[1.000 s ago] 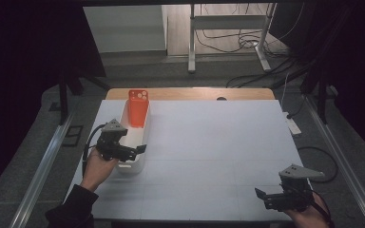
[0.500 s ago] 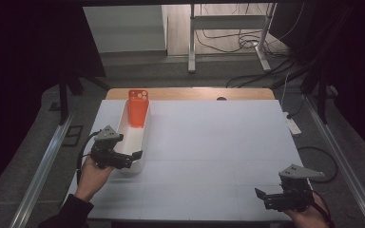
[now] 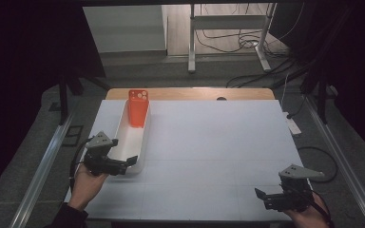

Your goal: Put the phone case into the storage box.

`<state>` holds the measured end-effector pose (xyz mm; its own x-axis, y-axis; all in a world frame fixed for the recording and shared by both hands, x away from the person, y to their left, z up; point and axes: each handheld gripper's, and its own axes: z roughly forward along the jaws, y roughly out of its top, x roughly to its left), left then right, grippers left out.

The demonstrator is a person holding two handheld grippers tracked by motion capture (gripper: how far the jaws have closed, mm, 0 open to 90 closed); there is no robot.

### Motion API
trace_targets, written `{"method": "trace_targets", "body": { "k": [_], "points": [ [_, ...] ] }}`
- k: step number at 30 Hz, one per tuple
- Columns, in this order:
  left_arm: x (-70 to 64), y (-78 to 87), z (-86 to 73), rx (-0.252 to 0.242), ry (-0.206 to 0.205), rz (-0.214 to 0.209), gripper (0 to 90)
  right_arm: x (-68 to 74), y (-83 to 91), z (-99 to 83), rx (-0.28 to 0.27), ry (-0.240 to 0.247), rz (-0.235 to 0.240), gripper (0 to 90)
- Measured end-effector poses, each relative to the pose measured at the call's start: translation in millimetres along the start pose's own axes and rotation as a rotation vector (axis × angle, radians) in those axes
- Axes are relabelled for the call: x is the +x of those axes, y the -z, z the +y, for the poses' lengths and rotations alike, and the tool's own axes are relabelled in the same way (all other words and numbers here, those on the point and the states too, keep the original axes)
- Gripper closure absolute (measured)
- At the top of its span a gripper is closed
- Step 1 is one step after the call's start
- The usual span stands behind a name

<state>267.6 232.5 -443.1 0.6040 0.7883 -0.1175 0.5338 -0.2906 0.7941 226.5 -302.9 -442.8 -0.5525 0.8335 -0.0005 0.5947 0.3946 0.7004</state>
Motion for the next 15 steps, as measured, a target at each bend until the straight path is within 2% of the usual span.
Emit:
{"method": "trace_targets", "body": {
  "k": [15],
  "points": [
    [-6.1, 19.1, -19.0, -0.009, 0.016, 0.013, 0.9, 0.2, 0.0, 0.0, 0.001, 0.001, -0.002, 0.0]
  ]
}}
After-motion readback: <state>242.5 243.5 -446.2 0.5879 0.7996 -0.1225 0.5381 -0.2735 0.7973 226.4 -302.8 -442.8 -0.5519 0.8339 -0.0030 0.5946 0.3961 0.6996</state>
